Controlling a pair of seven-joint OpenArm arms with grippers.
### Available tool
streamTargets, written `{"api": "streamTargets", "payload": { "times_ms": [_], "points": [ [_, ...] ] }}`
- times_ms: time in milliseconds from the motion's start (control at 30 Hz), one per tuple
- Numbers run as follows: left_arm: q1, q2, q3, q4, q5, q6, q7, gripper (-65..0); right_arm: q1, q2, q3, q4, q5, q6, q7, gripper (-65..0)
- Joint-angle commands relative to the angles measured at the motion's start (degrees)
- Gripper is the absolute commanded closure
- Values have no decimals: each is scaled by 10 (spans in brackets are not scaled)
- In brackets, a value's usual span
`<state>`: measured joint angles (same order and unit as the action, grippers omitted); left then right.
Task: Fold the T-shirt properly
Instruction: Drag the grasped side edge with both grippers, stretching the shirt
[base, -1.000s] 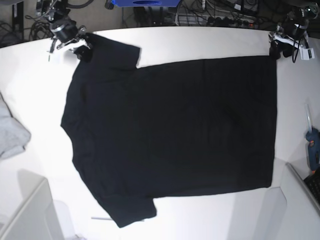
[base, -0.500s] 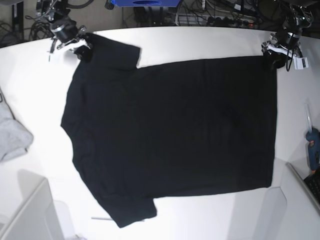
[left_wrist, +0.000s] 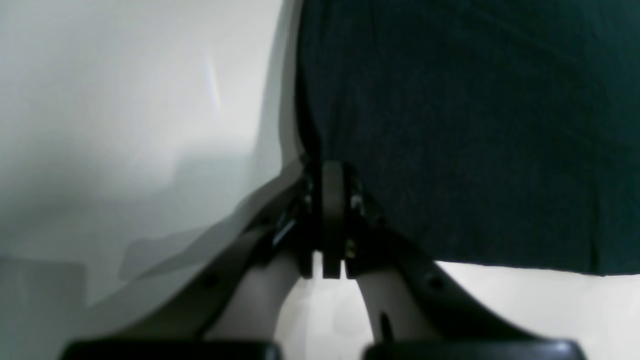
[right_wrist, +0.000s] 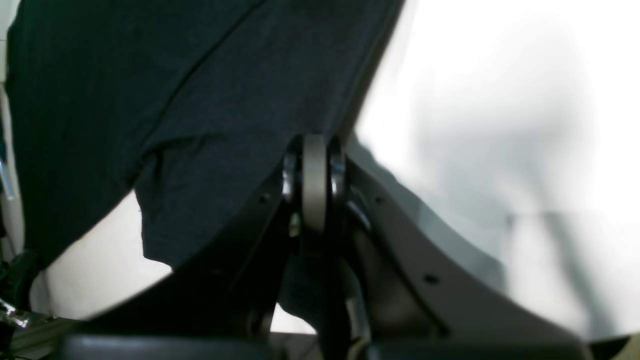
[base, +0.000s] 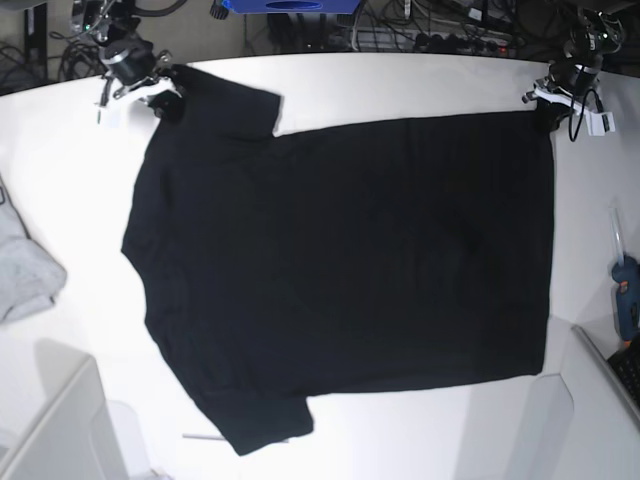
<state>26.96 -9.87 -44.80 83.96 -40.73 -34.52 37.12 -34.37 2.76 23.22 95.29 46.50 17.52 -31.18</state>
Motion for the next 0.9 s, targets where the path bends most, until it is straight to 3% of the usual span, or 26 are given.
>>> {"api": "streamTargets", "payload": {
  "times_ms": [0,300,600,733,867],
  "points": [
    [6,-8,-3,11,0,-2,3,0,-10,3,1,15,1,-1,1,0],
    [34,-27,-3,13,0,-3,3,0,-54,0,2,72,2,-1,3,0],
    [75,-33,-3,81,0,-3,3,0,-97,-3,2,102,5,2,4,0],
    [86,-33,-3,84,0,-3,3,0,-117,-12,6,113,6,46,4,0],
    [98,-33,-3,84,0,-3,3,0,-137,-20,6,113,6,61,4,0]
  ]
}}
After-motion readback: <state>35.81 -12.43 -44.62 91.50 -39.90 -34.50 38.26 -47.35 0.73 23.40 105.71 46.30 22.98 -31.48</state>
